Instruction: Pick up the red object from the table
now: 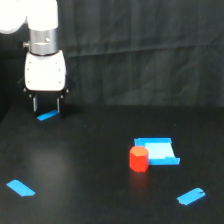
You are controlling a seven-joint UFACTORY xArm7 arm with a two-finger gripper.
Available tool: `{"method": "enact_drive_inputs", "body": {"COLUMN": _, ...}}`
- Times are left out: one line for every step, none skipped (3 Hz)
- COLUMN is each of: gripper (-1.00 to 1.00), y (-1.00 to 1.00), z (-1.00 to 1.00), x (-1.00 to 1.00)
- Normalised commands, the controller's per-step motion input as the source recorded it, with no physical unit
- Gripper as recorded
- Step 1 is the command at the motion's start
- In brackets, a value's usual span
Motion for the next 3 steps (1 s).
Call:
{"method": "enact_drive_inputs", "body": {"gripper": 1.0, "y": -0.07, "z": -0.15, "x": 0.24}}
{"method": "enact_drive_inputs", "body": {"gripper": 1.0, "y": -0.23, "z": -0.22, "x": 0.46}}
{"method": "enact_drive_inputs", "body": {"gripper": 1.0, "y": -0.76, "z": -0.28, "x": 0.98}}
